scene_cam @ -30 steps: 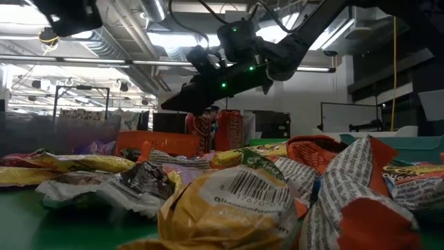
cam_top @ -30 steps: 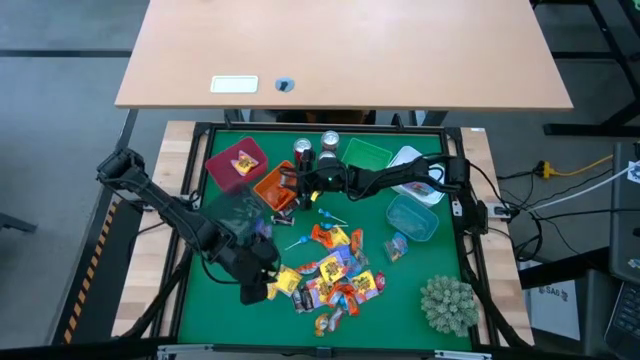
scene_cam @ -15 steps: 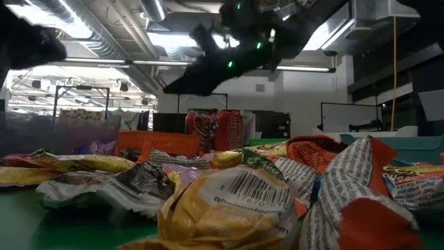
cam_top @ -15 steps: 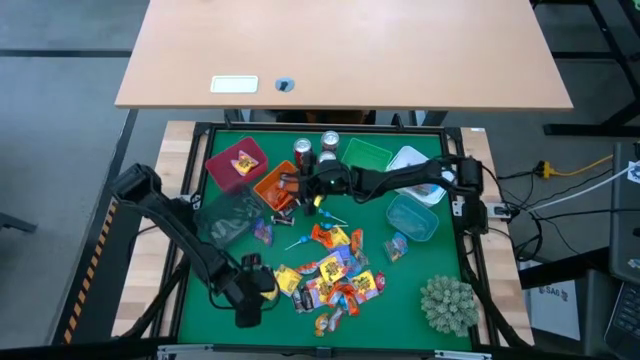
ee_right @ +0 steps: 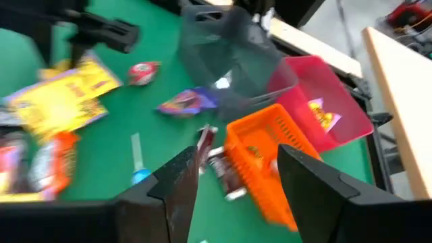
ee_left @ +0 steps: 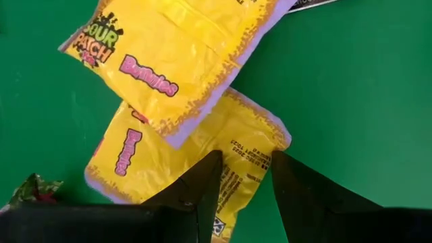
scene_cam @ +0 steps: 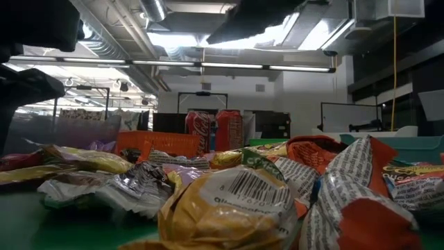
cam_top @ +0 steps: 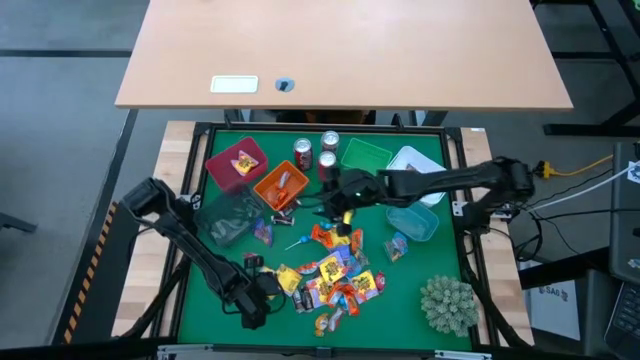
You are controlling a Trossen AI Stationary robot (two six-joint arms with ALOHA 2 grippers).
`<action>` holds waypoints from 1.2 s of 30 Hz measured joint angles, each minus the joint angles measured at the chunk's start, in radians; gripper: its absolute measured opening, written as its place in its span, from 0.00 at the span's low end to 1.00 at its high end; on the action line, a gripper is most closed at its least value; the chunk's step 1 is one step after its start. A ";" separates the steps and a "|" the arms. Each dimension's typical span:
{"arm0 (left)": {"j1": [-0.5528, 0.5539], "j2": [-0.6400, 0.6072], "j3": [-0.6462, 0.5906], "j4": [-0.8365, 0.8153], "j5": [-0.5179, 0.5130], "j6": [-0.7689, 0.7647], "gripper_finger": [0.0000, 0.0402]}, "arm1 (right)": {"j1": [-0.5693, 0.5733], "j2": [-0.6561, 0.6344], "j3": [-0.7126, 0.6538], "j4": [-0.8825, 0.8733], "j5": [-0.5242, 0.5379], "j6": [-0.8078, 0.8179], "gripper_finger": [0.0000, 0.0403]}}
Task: Sort candy
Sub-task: Put the yellow candy into the red bin
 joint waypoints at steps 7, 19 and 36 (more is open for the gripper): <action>0.002 0.016 0.001 0.001 -0.023 0.001 0.31 | 0.050 -0.144 0.000 -0.236 0.000 0.091 0.50; 0.002 0.017 0.000 0.011 -0.030 0.001 0.03 | 0.065 -0.230 0.000 -0.618 -0.034 0.319 0.50; 0.041 -0.106 0.040 -0.052 0.020 0.002 0.00 | 0.065 -0.229 -0.019 -0.693 -0.045 0.324 0.50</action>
